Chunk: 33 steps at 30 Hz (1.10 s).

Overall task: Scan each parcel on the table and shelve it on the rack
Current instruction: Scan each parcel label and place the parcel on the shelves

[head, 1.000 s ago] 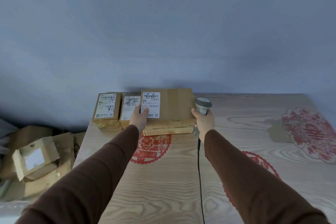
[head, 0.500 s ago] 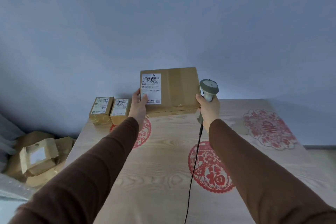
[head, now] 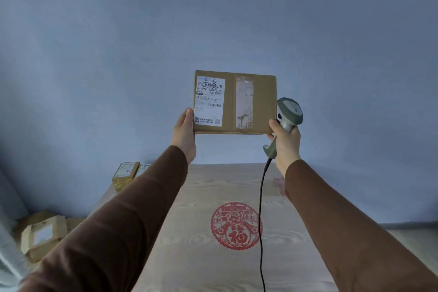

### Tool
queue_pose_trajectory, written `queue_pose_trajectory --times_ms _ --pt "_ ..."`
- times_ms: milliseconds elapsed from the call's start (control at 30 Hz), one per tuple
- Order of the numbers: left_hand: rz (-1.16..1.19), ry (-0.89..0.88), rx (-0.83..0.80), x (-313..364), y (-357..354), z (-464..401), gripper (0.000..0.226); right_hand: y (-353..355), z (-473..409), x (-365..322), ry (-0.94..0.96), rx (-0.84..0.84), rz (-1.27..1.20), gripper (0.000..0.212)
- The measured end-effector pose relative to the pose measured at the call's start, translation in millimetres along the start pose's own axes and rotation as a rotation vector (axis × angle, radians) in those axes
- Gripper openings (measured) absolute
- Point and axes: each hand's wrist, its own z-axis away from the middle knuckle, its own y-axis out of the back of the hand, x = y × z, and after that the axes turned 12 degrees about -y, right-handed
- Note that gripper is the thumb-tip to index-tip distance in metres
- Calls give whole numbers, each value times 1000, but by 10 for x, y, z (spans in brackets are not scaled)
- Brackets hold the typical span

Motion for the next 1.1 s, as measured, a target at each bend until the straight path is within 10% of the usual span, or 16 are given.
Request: queue_pose_trajectory --times_ms 167,567,767,1100 --pt "-23 97 -238 558 -132 101 106 101 202 -503 65 -68 -89 39" --pt "-17 -111 -345 874 26 229 59 -71 524 -895 218 -100 32 14" --pt "-21 -174 -251 932 74 371 72 -265 894 -862 386 36 66 17" --pt "-9 -224 -190 853 -49 493 85 -707 1832 -773 304 -397 220 37"
